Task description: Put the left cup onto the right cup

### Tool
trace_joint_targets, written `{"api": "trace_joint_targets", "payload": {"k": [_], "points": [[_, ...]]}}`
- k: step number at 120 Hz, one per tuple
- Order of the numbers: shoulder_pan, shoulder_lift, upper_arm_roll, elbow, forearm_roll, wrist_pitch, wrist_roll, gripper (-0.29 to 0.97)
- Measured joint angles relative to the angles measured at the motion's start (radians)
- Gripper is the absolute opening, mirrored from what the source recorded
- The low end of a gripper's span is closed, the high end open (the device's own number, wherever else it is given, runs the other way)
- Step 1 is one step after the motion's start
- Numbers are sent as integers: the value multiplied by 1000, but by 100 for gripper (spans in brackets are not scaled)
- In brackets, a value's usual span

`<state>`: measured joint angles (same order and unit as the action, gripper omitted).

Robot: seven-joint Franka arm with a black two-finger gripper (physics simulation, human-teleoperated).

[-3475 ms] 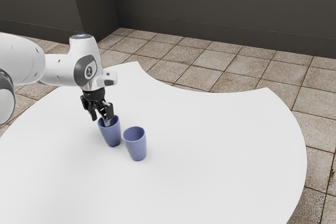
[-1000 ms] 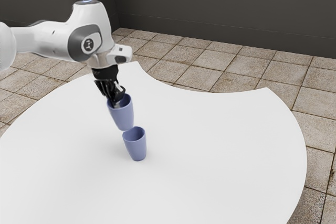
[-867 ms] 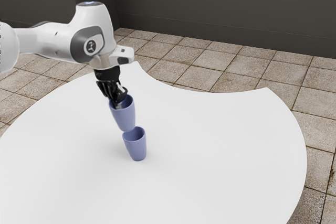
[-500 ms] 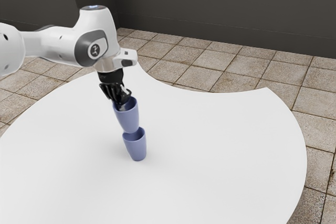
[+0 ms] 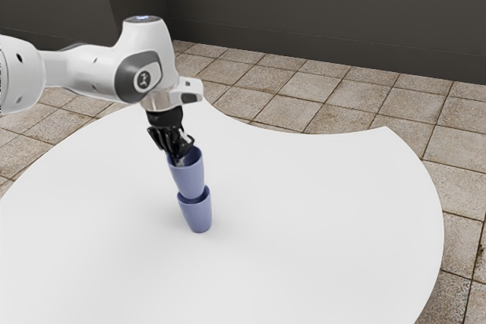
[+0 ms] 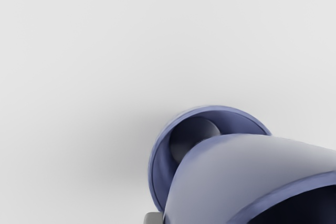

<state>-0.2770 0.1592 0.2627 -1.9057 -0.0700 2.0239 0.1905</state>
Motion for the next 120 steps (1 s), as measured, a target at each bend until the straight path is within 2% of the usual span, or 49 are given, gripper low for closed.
{"api": "trace_joint_targets", "payload": {"k": [92, 104, 120], "points": [[1, 64, 0, 0, -7, 28, -17, -10], [1, 68, 0, 0, -14, 30, -15, -2], [1, 68, 0, 0, -20, 32, -11, 25]]}}
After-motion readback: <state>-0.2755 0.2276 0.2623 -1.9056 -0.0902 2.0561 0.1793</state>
